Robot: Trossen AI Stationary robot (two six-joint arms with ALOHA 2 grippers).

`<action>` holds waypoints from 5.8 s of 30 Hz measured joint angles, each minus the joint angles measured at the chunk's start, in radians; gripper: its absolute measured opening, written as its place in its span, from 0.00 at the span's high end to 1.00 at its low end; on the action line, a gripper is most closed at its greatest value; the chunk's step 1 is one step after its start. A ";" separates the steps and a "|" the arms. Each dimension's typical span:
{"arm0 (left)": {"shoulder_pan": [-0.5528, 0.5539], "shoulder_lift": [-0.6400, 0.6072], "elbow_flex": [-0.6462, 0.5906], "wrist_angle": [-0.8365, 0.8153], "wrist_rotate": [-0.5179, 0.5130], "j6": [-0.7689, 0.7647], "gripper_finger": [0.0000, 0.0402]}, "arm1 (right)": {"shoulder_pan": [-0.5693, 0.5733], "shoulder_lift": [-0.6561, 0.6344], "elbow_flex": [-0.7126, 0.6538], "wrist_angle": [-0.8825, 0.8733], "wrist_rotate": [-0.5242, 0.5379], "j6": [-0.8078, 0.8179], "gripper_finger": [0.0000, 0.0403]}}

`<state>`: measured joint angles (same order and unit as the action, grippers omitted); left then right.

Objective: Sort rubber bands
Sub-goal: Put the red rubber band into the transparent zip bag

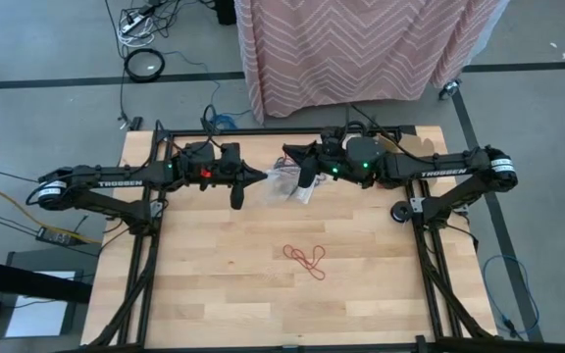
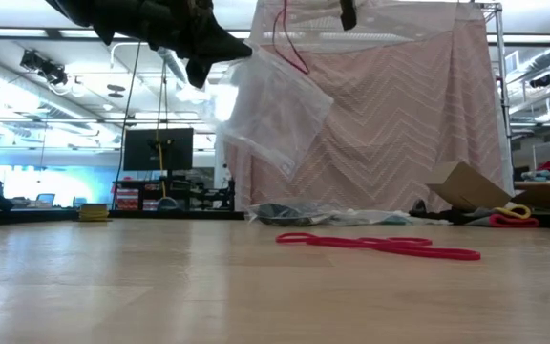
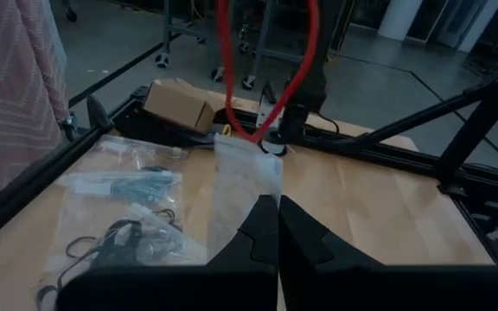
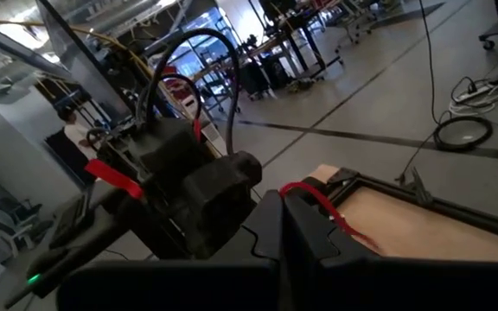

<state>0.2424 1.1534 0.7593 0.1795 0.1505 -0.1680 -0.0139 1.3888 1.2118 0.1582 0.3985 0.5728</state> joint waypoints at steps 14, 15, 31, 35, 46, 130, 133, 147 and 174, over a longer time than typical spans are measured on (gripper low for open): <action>0.000 0.000 0.000 0.002 0.000 -0.020 1.00 | -0.003 0.000 0.000 -0.041 0.025 0.002 1.00; 0.000 0.000 0.000 0.002 0.000 -0.020 1.00 | -0.004 0.000 0.000 -0.037 0.025 0.002 1.00; 0.000 0.000 0.000 0.005 0.000 -0.020 1.00 | -0.015 0.000 0.000 -0.111 0.002 0.038 1.00; 0.000 0.000 0.010 0.011 0.000 -0.020 1.00 | 0.000 0.000 0.000 -0.217 -0.002 0.074 1.00; 0.000 0.000 0.035 -0.027 0.003 0.006 1.00 | 0.024 0.000 0.000 -0.353 -0.037 0.118 1.00; 0.047 0.216 0.171 0.004 -0.174 0.113 1.00 | -0.157 0.000 0.000 0.050 0.078 0.025 1.00; 0.047 0.216 0.170 0.002 -0.174 0.113 1.00 | -0.157 0.000 0.000 0.058 0.080 0.016 1.00; 0.047 0.215 0.170 0.020 -0.173 0.107 1.00 | -0.157 0.000 0.000 0.050 0.080 0.010 1.00; 0.047 0.214 0.279 -0.065 -0.156 0.140 1.00 | -0.150 0.000 0.000 -0.102 0.030 0.026 1.00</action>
<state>0.2891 1.3670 1.0382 0.1150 -0.0059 -0.0277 -0.1634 1.3888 1.2118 0.0563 0.4285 0.5991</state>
